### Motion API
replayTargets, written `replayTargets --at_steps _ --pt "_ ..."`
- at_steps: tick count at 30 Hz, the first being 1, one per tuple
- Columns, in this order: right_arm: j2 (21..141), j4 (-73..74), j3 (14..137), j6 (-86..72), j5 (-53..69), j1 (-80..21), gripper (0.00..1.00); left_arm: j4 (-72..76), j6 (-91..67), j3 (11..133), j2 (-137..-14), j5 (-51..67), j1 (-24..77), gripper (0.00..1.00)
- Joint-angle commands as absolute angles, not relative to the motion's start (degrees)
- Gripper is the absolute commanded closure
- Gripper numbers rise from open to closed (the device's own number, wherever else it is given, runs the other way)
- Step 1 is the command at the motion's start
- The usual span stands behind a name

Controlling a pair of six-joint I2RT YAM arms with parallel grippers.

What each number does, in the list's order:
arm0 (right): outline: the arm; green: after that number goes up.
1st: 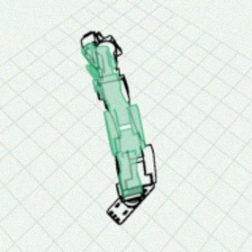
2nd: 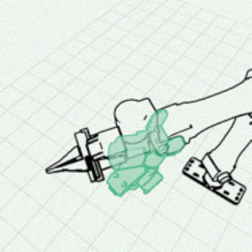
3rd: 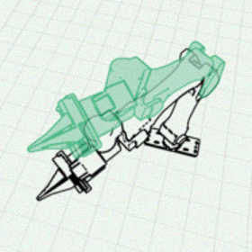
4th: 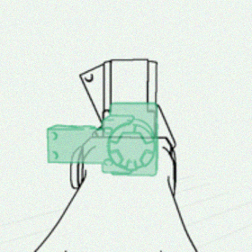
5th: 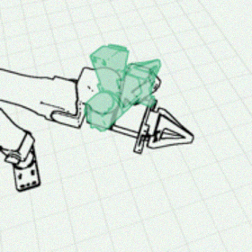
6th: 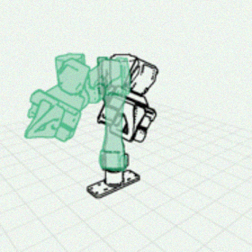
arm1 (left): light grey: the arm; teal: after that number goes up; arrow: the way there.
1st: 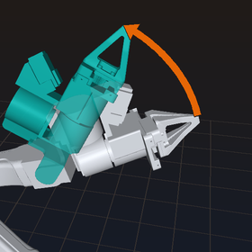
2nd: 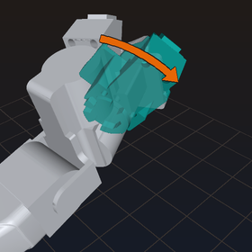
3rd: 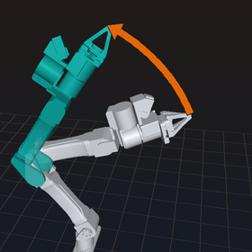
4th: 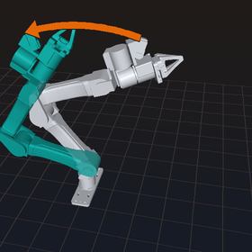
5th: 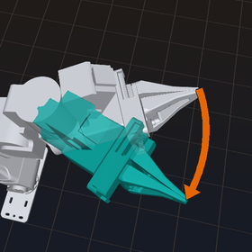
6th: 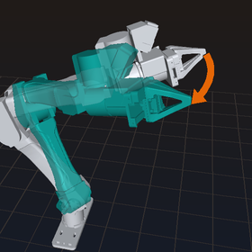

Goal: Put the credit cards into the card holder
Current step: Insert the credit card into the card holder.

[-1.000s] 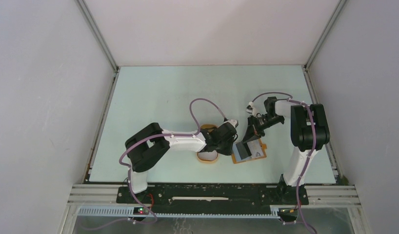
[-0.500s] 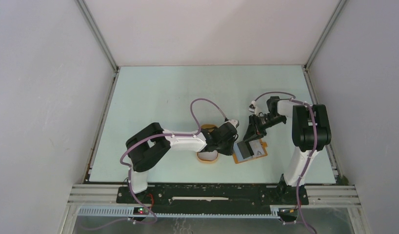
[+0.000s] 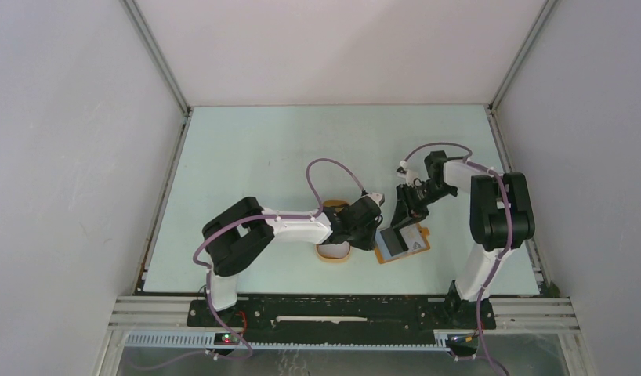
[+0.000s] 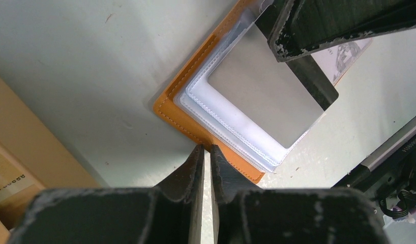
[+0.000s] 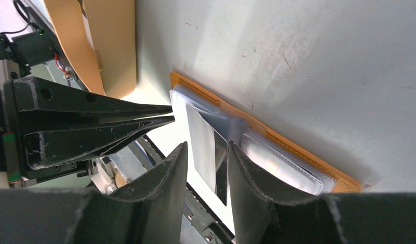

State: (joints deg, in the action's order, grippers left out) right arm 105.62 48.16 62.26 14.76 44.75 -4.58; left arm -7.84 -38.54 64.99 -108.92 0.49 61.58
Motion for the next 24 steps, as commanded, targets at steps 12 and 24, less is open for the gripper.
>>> replayTargets --at_steps 12,24 --pt "101.6 47.5 60.8 12.8 41.4 -11.2 0.57 -7.3 -37.9 67.5 -110.1 2.0 61.7 0.88" --pt "100.1 48.9 60.7 14.4 38.4 -10.5 0.57 -6.8 -38.0 66.9 -109.2 1.3 61.6 0.88"
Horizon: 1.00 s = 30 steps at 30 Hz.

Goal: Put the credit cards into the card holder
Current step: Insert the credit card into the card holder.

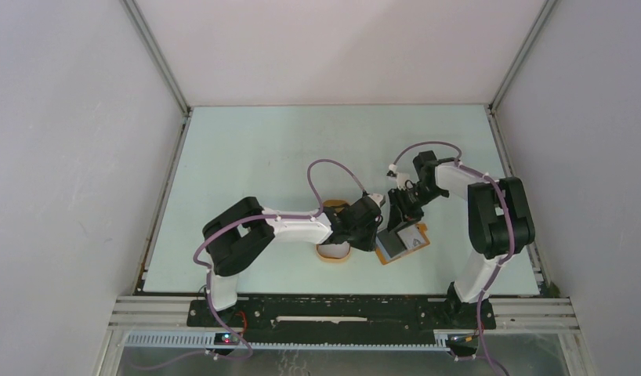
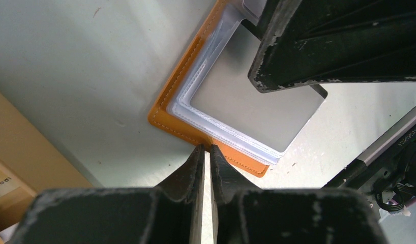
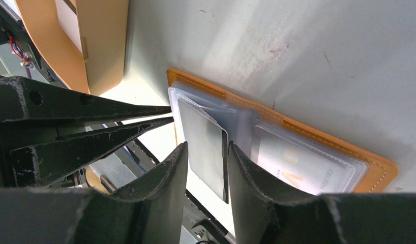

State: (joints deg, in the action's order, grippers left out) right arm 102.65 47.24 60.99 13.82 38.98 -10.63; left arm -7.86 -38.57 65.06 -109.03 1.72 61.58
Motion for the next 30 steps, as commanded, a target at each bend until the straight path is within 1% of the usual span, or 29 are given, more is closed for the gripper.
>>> replayTargets --at_steps 1,9,15,20,23,27,30 --pt "100.5 49.0 60.6 14.5 38.2 -10.7 0.57 -6.6 -38.0 66.8 -109.1 1.3 61.6 0.88" --pt "102.8 50.0 60.8 15.4 38.2 -12.5 0.55 -5.1 -36.7 66.3 -107.7 1.3 61.0 0.87" --pt "101.9 51.9 62.1 17.7 37.6 -11.4 0.47 -5.0 -34.9 65.9 -104.9 0.6 60.7 0.81" --pt "95.3 51.9 62.2 20.3 36.9 -10.0 0.40 -4.2 -33.0 63.1 -99.2 -1.1 60.6 0.75" --pt "91.7 52.0 62.2 21.6 37.1 -9.9 0.38 -4.3 -31.7 61.3 -95.0 -2.4 60.6 0.74" --pt "84.5 52.4 62.2 25.4 39.3 -9.9 0.39 -3.5 -28.5 58.2 -88.0 -4.1 61.0 0.74" --pt "75.4 50.8 61.9 28.3 42.0 -9.9 0.44 -1.4 -23.7 55.3 -80.9 -6.5 62.3 0.74"
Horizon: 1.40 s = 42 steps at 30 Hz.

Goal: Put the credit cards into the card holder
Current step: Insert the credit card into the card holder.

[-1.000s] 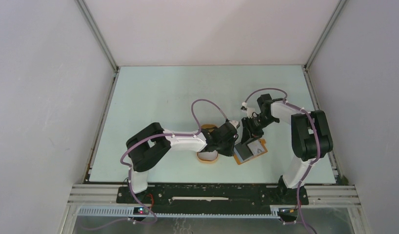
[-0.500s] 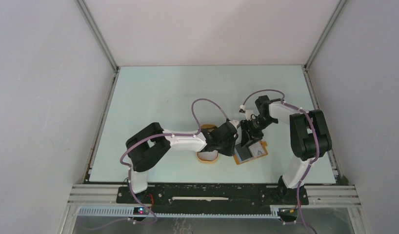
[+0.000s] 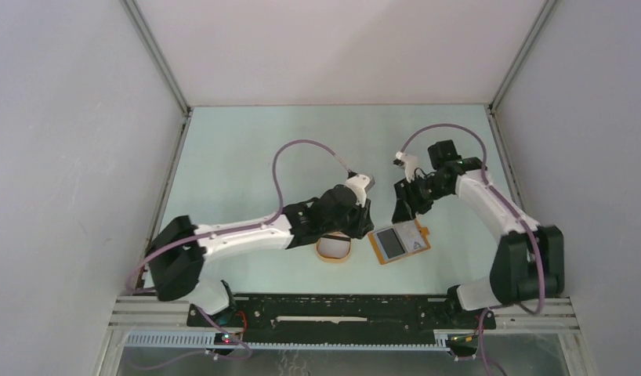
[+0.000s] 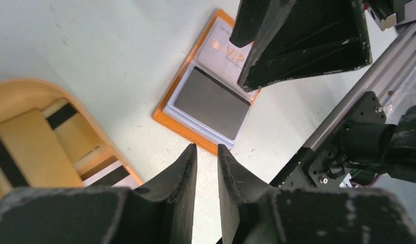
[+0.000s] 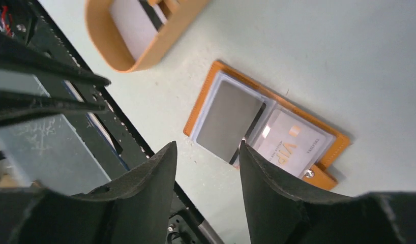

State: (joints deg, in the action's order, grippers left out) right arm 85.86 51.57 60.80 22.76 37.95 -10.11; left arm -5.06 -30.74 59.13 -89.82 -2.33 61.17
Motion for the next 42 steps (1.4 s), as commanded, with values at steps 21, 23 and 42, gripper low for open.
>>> replayTargets --at_steps 21,23,42 --pt "68.6 47.3 52.5 52.8 42.1 -13.6 0.46 35.5 -12.5 38.3 -70.2 -8.5 60.7 0.05" --pt "73.3 50.3 54.8 51.1 40.9 -13.4 0.56 38.5 -14.0 37.9 -73.6 -4.8 60.2 0.14" --pt "98.4 53.3 61.5 39.0 35.0 -12.3 0.93 46.2 -35.1 34.6 -90.0 -12.0 64.2 0.62"
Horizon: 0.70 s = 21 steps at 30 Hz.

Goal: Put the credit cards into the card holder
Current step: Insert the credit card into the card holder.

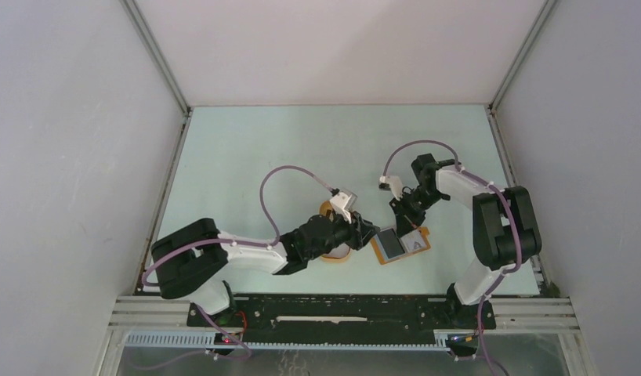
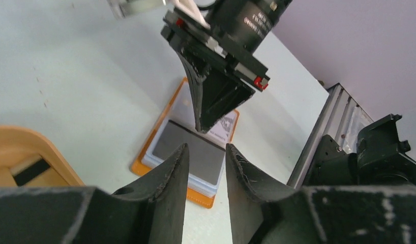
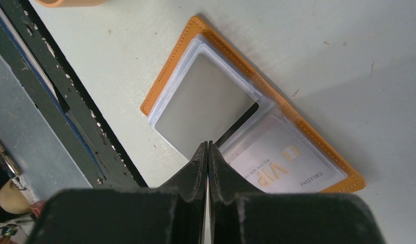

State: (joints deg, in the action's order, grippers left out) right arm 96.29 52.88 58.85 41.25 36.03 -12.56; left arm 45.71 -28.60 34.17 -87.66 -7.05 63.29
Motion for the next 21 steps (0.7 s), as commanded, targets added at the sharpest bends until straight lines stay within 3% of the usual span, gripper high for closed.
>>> replayTargets --at_steps 1,21 --pt "99.2 53.3 61.7 38.8 34.9 -12.2 0.94 46.2 -36.6 34.8 -91.0 -12.5 64.4 0.62" --pt "104.6 54.0 63.4 36.2 32.0 -12.7 0.94 42.7 -46.3 37.5 -96.5 -15.2 67.4 0.58"
